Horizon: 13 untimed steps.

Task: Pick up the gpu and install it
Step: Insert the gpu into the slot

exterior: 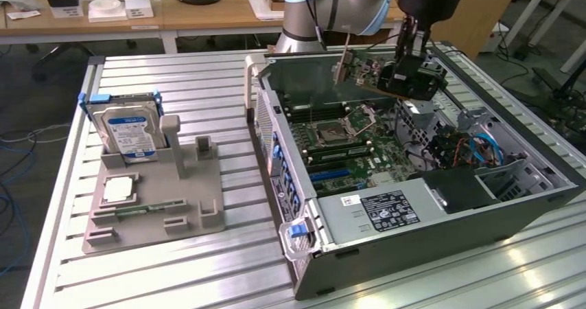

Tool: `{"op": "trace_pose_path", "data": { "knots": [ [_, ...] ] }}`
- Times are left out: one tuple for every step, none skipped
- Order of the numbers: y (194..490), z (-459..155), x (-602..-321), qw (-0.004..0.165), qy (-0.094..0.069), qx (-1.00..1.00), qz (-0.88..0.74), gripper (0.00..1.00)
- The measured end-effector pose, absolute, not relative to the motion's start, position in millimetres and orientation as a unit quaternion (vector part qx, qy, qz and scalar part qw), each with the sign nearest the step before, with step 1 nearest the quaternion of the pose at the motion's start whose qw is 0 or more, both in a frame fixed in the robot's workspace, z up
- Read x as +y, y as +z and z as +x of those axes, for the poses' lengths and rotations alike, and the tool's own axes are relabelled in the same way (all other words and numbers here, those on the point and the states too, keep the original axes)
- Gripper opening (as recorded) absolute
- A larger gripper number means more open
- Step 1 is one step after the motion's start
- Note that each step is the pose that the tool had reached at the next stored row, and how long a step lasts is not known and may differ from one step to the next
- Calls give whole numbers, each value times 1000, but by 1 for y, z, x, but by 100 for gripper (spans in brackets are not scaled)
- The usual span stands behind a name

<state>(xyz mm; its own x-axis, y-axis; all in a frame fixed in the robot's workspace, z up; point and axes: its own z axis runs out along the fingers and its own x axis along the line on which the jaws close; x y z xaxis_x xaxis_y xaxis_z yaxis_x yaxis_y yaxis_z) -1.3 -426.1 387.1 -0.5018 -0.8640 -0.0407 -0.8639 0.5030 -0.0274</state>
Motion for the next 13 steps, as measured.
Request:
{"op": "trace_pose_path", "data": {
  "knots": [
    [387, -1, -426, 25, -1, 862, -506, 28],
    [387, -1, -426, 25, -1, 857, -514, 28],
    [386, -1, -426, 24, -1, 853, -522, 28],
    [386, -1, -426, 24, -1, 848, -529, 28],
    [386, -1, -426, 25, -1, 843, -537, 28],
    [386, -1, -426, 25, 0, 838, -545, 28],
    [385, -1, -426, 25, 0, 833, -552, 28],
    [385, -1, -426, 25, 0, 828, -560, 28],
    [385, -1, -426, 25, 0, 823, -568, 28],
    [385, -1, -426, 25, 1, 818, -575, 28],
    [384, -1, -426, 25, 1, 813, -582, 28],
    [384, -1, -426, 25, 1, 807, -590, 28],
    [384, -1, -426, 25, 1, 802, -597, 28]
  ]
}}
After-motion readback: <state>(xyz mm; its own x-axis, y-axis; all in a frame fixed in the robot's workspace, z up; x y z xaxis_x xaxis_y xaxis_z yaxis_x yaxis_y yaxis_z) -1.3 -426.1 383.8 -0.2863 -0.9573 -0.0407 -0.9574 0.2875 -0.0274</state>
